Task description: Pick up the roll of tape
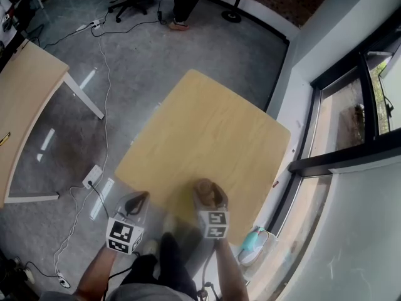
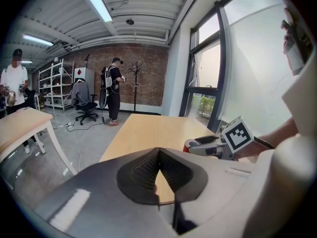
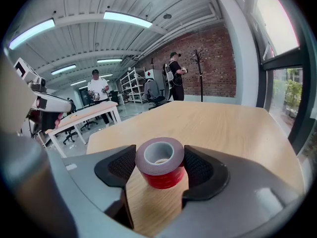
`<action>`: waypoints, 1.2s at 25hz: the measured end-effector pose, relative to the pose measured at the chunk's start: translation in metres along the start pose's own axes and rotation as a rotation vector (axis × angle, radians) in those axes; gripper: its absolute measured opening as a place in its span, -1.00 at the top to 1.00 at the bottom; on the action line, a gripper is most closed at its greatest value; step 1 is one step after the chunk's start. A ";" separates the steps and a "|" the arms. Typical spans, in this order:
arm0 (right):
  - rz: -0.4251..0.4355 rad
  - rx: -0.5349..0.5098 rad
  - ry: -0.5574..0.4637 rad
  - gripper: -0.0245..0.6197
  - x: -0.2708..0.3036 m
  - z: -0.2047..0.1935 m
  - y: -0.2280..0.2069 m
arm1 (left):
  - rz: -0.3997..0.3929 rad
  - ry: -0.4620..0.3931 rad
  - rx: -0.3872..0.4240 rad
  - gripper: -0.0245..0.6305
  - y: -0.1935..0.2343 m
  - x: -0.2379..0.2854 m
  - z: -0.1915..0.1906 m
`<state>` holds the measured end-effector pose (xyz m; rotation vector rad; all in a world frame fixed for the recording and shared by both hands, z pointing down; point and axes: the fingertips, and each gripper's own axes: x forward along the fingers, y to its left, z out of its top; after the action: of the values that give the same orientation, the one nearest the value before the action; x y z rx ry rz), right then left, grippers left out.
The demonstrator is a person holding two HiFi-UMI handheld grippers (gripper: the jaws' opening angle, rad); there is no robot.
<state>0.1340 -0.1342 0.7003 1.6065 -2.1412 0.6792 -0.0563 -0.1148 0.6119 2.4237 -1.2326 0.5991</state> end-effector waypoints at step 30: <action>-0.071 0.034 -0.268 -0.04 -0.131 0.086 0.031 | -0.072 -0.173 0.131 0.93 -0.034 -0.069 0.071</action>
<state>0.1392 -0.0750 0.5517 1.8736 -2.2524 0.5047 -0.0503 -0.0846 0.5117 2.6645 -1.1990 0.4713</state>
